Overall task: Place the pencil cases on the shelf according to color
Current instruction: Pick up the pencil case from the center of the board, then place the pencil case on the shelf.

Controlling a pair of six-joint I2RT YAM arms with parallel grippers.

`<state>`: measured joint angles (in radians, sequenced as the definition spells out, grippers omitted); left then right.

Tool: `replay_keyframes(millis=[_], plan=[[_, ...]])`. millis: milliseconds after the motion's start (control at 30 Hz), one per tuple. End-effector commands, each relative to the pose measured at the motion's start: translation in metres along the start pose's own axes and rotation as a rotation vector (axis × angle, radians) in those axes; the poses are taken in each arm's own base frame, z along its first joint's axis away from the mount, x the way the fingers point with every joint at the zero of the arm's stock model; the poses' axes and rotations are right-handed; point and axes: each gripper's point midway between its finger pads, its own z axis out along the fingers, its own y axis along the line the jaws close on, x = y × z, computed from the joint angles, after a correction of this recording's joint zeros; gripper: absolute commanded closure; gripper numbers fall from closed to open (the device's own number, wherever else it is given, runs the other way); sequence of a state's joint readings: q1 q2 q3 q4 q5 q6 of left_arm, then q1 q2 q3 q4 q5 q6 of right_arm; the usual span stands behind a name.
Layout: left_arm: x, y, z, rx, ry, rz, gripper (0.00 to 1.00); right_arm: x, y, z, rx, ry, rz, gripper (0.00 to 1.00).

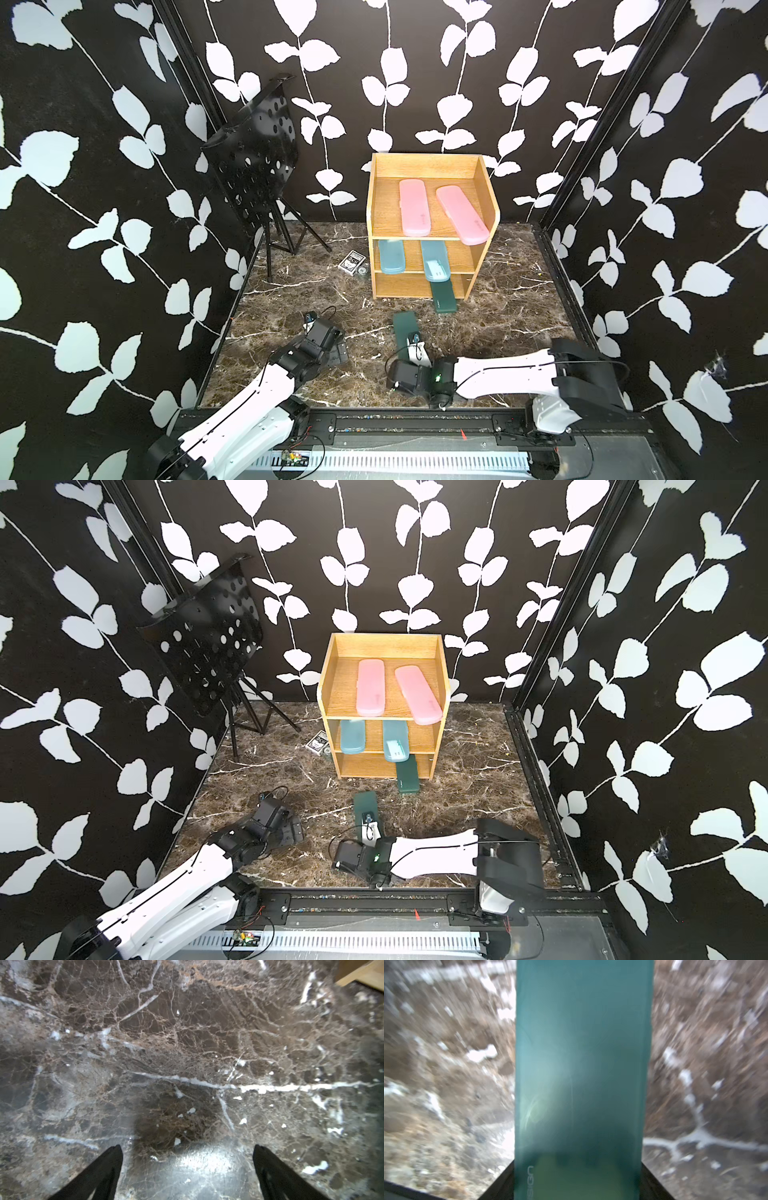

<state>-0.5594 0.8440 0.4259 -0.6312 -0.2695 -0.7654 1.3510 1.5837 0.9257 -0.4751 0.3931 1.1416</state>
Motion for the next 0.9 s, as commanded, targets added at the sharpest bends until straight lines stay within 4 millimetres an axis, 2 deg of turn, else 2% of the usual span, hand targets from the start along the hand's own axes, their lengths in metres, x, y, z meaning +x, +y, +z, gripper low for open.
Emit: replay_keyframes(millis=[0, 100, 433, 467, 533, 567, 700, 867], plan=[[-0.018, -0.009, -0.005, 0.003, -0.032, 0.008, 0.01, -0.037, -0.01, 0.001, 0.002, -0.08, -0.031, 0.59], [-0.024, -0.018, -0.002, 0.019, -0.031, 0.011, 0.01, -0.063, -0.007, 0.01, -0.015, -0.084, -0.052, 0.58], [-0.033, -0.032, 0.006, 0.019, -0.011, 0.019, 0.01, -0.132, 0.001, 0.076, -0.027, -0.056, -0.052, 0.58], [-0.033, -0.032, 0.006, 0.014, -0.009, 0.023, 0.01, -0.138, 0.0, 0.082, -0.024, -0.058, -0.042, 0.54], [-0.033, -0.032, 0.007, 0.011, -0.007, 0.028, 0.01, -0.145, 0.0, 0.09, -0.018, -0.06, -0.034, 0.26], [-0.033, -0.032, 0.008, 0.01, -0.004, 0.031, 0.01, -0.145, -0.001, 0.092, -0.019, -0.053, -0.027, 0.2], [-0.025, -0.033, 0.019, 0.014, 0.019, 0.041, 0.01, -0.144, 0.003, 0.084, -0.05, -0.054, 0.009, 0.05], [-0.021, -0.034, 0.025, 0.008, 0.041, 0.048, 0.01, -0.145, -0.008, 0.054, -0.059, -0.086, 0.017, 0.01]])
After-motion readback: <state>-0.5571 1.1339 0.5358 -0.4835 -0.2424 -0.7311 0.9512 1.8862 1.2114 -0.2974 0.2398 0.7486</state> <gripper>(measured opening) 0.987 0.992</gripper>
